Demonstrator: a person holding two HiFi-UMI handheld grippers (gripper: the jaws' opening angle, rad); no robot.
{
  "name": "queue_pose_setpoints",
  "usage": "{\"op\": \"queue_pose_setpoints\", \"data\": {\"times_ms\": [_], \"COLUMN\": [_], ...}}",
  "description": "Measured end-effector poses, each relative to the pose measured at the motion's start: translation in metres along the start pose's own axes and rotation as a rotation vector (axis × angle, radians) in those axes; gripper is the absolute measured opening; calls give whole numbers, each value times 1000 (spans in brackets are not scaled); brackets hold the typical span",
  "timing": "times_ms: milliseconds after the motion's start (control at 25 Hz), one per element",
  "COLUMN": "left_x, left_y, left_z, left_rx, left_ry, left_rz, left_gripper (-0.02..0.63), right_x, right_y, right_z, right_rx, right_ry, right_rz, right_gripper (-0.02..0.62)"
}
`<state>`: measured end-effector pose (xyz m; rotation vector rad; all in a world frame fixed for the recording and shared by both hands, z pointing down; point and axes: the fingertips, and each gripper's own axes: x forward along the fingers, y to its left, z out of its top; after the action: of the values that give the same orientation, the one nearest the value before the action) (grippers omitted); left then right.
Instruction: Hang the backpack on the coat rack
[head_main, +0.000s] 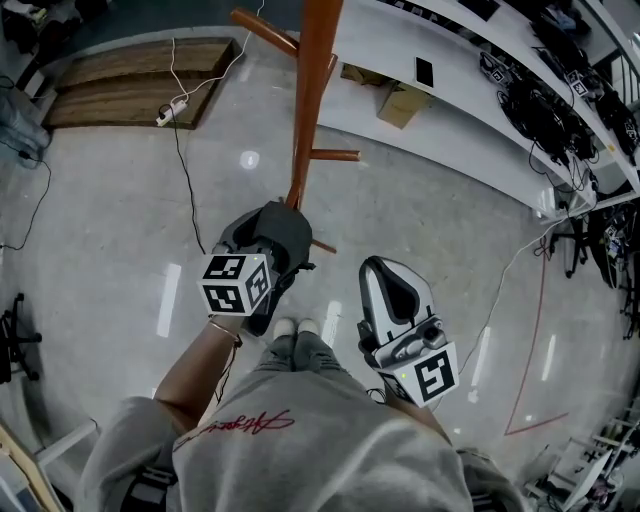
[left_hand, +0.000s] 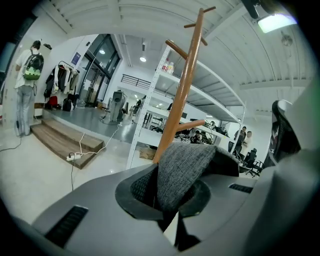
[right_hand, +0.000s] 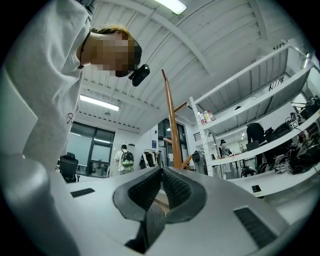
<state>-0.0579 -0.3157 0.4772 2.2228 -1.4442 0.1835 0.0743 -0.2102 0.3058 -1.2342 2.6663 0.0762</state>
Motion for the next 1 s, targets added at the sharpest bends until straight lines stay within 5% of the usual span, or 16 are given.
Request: {"op": "queue_pose_setpoints", "data": {"times_ms": [1000], "left_x": [57], "left_y": [21], "left_z": [-35], "left_rx": [-15], "left_ry": [258], "left_rz": [-6], "left_gripper": [38], "right_x": [34], "right_y": [-31], "right_z": [-26], "right_rx": [29], "right_ry": [37], "right_rz": [-18], "right_gripper": [25]}}
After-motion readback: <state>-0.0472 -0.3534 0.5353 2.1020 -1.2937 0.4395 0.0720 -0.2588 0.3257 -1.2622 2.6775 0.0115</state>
